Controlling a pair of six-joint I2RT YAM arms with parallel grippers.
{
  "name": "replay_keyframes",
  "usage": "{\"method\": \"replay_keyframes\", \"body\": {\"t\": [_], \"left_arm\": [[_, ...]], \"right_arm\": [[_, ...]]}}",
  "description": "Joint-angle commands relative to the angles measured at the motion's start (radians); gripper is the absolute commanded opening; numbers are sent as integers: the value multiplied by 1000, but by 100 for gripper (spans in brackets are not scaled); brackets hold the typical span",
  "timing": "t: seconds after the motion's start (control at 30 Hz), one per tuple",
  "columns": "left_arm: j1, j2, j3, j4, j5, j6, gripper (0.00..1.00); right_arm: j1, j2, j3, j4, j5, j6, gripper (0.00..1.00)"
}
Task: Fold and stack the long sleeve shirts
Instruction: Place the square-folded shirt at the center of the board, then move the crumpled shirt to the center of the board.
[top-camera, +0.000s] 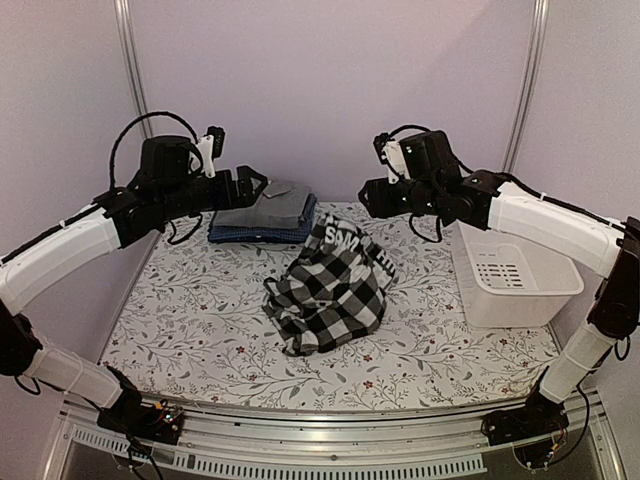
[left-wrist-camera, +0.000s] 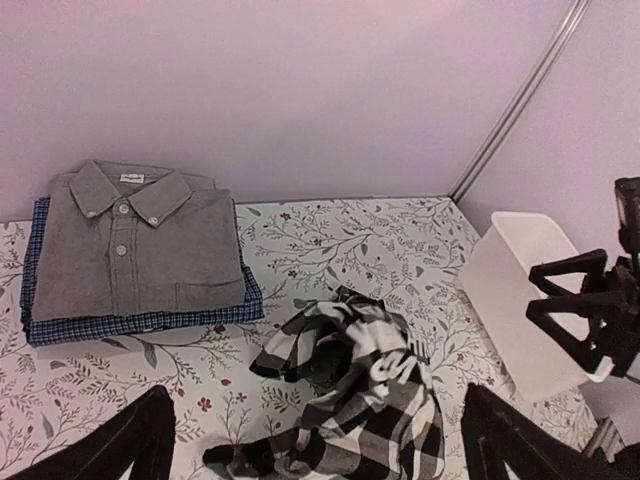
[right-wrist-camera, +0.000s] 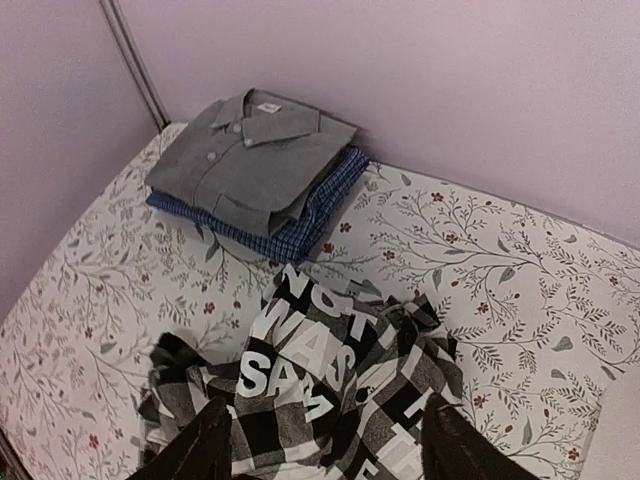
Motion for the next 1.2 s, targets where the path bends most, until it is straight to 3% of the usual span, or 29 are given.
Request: {"method": "replay_keyframes", "body": {"t": [0.0, 0.1, 0.37, 0.47, 0.7, 0.87, 0.97, 1.03, 1.17], "left_arm": [[18, -6, -49, -15, 12, -8, 100], [26, 31, -79, -12, 29, -26, 99], [29, 162, -192, -26, 119, -89, 87], [29, 176, -242, -19, 122, -110, 86], [19, 204, -289, 14, 306, -78, 92], [-7, 281, -269, -3, 340, -56, 91], [-41, 332, -237, -24, 345, -52, 82], [-77, 347, -219, -41, 341, -51, 69], [-150, 339, -179, -53, 415, -34, 28]], "right_arm": [[3, -41, -136, 41, -43, 67, 72], [3, -45, -189, 23, -16, 95, 81], [-24, 56, -230, -11, -17, 165, 80], [-13, 89, -203, -6, -69, 178, 78], [4, 159, -164, -25, -20, 174, 78], [3, 196, -146, -30, 0, 185, 79], [-1, 212, -152, -30, 4, 193, 79], [-6, 219, -160, -30, -2, 198, 79], [-20, 232, -169, -30, -6, 197, 76]]}}
